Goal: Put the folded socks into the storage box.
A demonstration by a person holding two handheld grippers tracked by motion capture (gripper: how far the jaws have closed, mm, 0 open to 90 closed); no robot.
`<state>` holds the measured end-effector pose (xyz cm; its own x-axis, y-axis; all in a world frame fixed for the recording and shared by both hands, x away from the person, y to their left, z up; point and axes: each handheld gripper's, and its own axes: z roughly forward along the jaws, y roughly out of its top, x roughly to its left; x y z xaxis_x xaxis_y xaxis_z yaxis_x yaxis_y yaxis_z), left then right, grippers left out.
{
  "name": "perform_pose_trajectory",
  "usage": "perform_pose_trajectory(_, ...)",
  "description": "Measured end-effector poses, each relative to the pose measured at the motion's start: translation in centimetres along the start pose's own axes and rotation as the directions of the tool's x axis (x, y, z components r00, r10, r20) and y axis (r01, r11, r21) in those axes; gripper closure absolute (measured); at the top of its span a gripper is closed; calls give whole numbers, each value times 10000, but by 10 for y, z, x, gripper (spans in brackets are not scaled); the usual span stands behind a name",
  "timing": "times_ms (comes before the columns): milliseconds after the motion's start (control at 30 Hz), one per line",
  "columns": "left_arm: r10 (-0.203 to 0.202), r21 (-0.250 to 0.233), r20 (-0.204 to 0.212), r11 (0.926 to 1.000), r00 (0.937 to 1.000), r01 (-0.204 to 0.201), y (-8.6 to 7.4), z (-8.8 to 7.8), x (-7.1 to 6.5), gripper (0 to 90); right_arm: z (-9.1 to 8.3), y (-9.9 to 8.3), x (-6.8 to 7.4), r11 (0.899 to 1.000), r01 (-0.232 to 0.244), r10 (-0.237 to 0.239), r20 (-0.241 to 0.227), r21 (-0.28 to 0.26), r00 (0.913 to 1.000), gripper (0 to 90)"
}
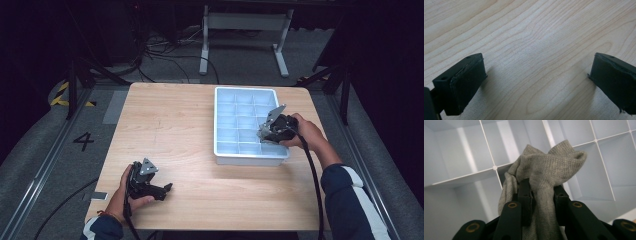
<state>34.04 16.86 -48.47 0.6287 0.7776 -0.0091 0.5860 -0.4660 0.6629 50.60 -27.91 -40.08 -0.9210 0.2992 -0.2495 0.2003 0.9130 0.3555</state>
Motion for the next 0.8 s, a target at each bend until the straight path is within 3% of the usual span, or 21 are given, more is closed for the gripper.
perform_pose_trajectory(467, 4, -2, 24, 10000, 10000, -4, 0, 0, 0, 5, 13, 8, -1, 9929, 432, -421, -123, 1112, 9990, 738)
perform_pose_trajectory(800, 51, -6, 39, 10000, 10000, -51, 0, 0, 0, 5, 18, 12, -2, 9869, 502, -468, -256, 1532, 9986, 723)
